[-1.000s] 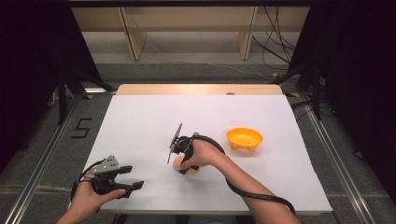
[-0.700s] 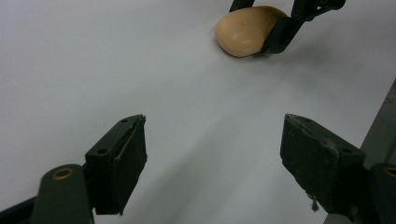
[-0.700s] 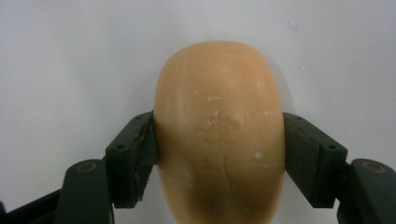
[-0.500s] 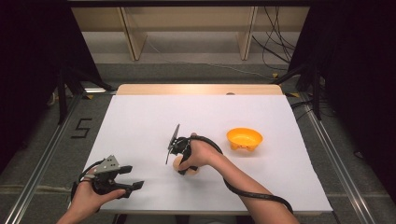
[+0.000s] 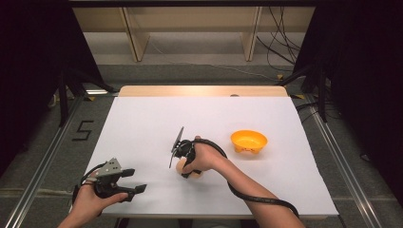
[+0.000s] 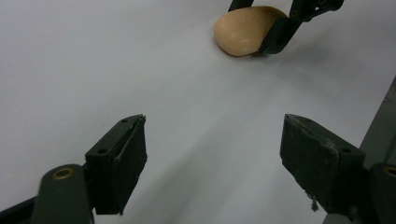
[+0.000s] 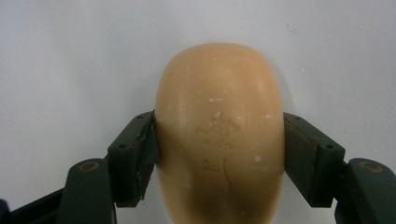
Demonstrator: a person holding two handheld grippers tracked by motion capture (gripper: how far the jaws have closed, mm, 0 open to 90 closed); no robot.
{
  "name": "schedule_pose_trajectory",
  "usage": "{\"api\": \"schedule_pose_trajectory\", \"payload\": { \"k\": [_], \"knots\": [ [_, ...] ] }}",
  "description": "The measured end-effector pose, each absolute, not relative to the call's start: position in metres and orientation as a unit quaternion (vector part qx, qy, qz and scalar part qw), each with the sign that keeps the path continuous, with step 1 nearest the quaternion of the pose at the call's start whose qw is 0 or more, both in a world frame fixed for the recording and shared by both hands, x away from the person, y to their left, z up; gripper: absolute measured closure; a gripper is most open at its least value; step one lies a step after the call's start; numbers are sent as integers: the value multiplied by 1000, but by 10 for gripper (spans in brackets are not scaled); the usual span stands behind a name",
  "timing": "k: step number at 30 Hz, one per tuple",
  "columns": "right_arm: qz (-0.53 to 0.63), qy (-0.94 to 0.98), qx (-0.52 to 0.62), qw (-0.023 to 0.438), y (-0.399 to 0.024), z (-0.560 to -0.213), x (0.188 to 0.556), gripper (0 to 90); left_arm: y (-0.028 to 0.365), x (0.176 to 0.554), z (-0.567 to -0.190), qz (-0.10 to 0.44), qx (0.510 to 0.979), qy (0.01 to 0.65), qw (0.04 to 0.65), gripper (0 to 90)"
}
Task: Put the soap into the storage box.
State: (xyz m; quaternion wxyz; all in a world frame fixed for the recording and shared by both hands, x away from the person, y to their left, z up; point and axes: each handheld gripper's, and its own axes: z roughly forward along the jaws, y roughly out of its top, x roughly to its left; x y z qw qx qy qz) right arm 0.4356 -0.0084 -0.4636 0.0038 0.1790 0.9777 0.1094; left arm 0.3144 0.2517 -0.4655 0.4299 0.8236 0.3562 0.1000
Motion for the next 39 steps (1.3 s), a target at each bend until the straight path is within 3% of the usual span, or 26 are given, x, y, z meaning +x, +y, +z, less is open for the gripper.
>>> {"api": "schedule_pose_trajectory", "payload": {
  "k": [39],
  "knots": [
    [157,961,230,-5,-32,-459,420,333,253,316,-466,106,828,356,420,224]
  ]
}}
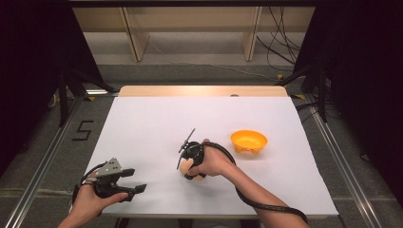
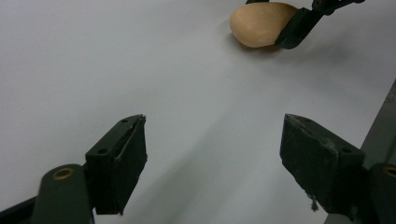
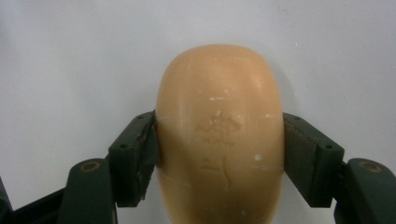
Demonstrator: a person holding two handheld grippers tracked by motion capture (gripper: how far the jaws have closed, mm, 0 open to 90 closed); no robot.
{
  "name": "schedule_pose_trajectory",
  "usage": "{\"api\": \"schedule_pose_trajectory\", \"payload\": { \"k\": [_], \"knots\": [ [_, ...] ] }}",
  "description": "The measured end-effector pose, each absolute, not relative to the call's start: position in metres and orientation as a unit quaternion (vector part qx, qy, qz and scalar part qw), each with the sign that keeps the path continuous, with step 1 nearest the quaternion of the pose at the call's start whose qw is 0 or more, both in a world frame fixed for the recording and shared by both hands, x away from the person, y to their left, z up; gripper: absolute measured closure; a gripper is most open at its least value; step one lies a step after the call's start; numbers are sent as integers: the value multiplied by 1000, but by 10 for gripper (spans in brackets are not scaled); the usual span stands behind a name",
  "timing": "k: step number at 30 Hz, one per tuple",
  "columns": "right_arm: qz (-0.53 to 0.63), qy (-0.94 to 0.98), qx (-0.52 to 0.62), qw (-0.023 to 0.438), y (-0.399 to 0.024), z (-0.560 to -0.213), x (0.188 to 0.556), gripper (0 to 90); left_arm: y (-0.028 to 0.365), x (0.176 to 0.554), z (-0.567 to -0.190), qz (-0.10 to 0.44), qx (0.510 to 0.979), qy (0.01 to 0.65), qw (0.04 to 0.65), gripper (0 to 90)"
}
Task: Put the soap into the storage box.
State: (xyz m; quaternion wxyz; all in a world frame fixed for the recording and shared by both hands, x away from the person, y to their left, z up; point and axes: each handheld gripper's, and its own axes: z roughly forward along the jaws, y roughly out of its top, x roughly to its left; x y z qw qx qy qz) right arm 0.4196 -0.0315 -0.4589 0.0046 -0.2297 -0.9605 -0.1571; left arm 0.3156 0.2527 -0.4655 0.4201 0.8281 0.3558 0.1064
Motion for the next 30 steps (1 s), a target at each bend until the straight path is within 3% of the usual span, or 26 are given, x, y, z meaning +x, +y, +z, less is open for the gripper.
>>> {"api": "schedule_pose_trajectory", "payload": {
  "k": [30],
  "knots": [
    [-192,-951,-243,-20,-48,-444,413,333,251,314,-466,96,816,370,433,224]
  ]
}}
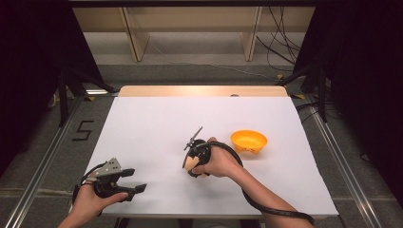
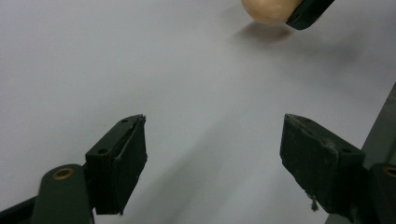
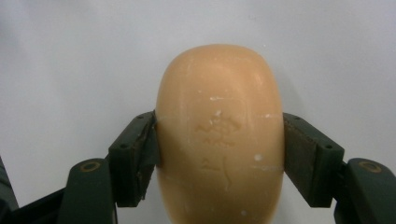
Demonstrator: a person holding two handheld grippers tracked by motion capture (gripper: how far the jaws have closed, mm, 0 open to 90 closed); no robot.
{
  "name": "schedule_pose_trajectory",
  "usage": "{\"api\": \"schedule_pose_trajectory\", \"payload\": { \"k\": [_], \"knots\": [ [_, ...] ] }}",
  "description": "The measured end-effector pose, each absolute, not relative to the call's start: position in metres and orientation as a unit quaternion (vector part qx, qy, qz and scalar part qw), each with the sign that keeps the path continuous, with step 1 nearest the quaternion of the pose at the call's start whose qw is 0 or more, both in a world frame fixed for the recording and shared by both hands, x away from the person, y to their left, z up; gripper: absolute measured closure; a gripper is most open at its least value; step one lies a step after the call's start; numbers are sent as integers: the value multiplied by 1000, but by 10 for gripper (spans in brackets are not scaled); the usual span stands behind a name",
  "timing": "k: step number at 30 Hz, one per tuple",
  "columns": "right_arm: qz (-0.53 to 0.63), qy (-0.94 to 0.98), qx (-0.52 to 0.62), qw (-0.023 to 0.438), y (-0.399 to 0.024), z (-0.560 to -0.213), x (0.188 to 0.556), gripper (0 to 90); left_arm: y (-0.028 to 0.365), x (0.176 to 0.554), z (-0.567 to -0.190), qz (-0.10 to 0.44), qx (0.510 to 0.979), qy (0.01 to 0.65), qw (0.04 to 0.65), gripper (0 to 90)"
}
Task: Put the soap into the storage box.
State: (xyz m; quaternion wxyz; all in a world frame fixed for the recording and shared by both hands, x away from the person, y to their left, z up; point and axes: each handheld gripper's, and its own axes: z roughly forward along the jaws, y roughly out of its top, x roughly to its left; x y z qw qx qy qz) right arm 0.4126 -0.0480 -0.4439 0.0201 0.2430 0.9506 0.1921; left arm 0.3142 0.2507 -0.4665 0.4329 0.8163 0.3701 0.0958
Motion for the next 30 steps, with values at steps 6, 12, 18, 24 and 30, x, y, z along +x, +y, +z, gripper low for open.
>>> {"api": "schedule_pose_trajectory", "payload": {
  "k": [6,12,18,24,30],
  "knots": [
    [194,950,243,24,-51,-441,412,333,251,315,-466,100,818,364,435,224],
    [192,951,241,26,-53,-440,411,333,251,315,-466,101,818,365,434,224],
    [190,952,240,25,-56,-437,410,333,252,315,-465,101,821,362,430,224],
    [191,953,235,28,-58,-435,410,333,252,314,-465,102,821,362,430,224],
    [186,955,230,27,-62,-434,409,333,252,315,-465,102,819,363,432,224]
  ]
}}
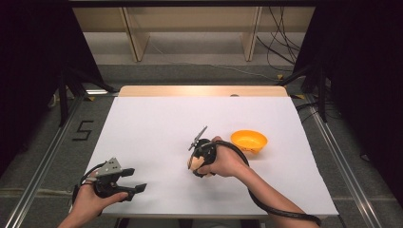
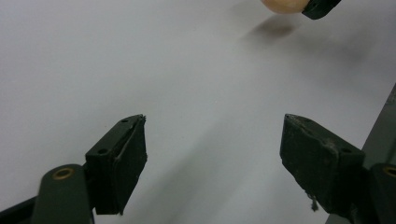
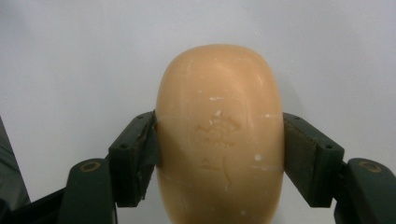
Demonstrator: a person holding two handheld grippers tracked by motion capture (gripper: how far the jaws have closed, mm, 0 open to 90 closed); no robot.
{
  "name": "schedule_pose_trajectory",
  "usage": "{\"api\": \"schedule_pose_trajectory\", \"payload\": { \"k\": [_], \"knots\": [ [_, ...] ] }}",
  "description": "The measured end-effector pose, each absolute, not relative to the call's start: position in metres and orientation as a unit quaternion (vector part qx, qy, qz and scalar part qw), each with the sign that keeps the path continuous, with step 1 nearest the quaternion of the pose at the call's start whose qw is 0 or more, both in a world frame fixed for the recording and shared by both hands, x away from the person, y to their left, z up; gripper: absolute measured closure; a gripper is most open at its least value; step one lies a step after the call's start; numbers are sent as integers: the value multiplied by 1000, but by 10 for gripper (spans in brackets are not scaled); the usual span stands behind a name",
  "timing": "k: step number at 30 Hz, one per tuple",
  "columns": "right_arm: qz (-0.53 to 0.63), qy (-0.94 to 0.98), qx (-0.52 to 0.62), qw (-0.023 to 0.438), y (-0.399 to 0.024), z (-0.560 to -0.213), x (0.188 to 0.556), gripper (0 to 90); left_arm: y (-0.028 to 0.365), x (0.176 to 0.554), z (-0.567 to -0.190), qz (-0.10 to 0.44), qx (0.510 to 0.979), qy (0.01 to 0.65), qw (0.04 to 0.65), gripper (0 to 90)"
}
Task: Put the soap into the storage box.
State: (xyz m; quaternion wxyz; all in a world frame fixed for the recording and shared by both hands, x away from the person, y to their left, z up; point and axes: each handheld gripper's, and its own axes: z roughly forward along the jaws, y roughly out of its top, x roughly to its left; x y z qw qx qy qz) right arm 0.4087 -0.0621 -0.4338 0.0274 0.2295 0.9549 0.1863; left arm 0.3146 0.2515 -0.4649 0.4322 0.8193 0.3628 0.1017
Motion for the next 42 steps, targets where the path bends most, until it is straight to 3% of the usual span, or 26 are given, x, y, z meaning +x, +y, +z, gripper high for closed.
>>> {"api": "schedule_pose_trajectory", "payload": {
  "k": [42],
  "knots": [
    [174,955,236,52,-112,-432,401,333,254,315,-464,104,818,367,431,223]
  ]
}}
